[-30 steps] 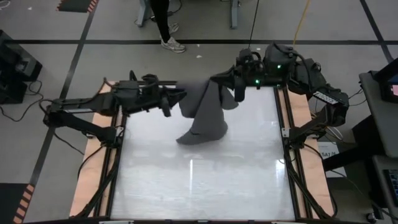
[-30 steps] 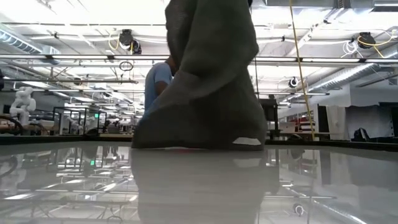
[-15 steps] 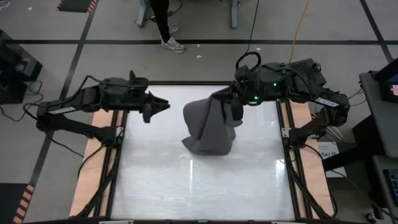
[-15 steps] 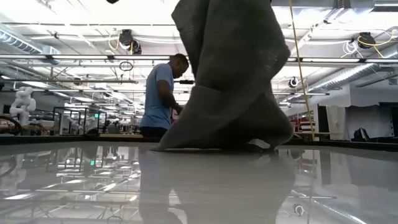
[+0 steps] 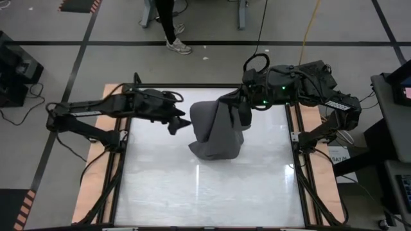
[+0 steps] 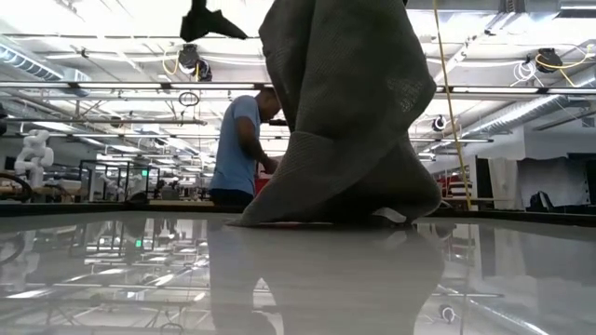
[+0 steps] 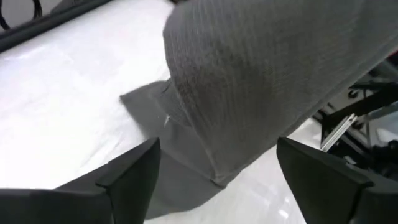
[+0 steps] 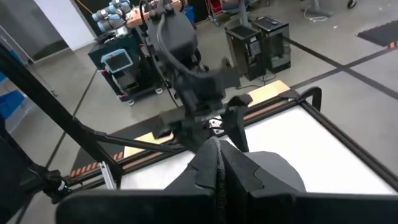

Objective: Roll towel
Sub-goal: Roll the gray towel

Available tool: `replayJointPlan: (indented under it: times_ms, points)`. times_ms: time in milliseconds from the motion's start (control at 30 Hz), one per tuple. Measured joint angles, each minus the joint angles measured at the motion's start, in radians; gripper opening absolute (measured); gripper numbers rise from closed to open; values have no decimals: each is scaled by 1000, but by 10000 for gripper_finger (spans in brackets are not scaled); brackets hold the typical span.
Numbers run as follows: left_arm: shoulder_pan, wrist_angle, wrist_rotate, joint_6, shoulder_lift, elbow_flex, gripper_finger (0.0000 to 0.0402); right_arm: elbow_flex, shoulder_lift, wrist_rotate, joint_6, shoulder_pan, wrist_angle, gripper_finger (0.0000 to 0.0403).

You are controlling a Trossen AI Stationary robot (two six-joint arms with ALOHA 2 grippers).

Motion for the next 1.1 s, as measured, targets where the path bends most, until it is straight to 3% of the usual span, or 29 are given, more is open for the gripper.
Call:
replayJointPlan:
  times_ms: [167, 300, 367, 567, 833, 967, 1100]
  points:
    - [11, 154, 117, 63, 77, 0, 319, 0, -1, -1, -44, 0, -1, 0]
    - [21, 316, 262, 78, 139, 0, 275, 0, -2, -1, -62, -1, -23, 0]
    - [21, 357, 270, 91, 160, 0, 228, 0, -2, -1, -65, -3, -38, 0]
    - [30, 381, 200, 44, 135, 0, 25, 0, -21, -1, -48, -2, -119, 0]
    - [54, 391, 195, 57, -12, 13, 6, 0, -35, -5, 11, 0, -236, 13]
    - [54, 376, 247, 58, -53, 13, 5, 0, -30, -6, 15, 0, -244, 39]
    - [36, 341, 326, 59, -65, 13, 4, 0, -25, -68, 132, 0, -287, 85]
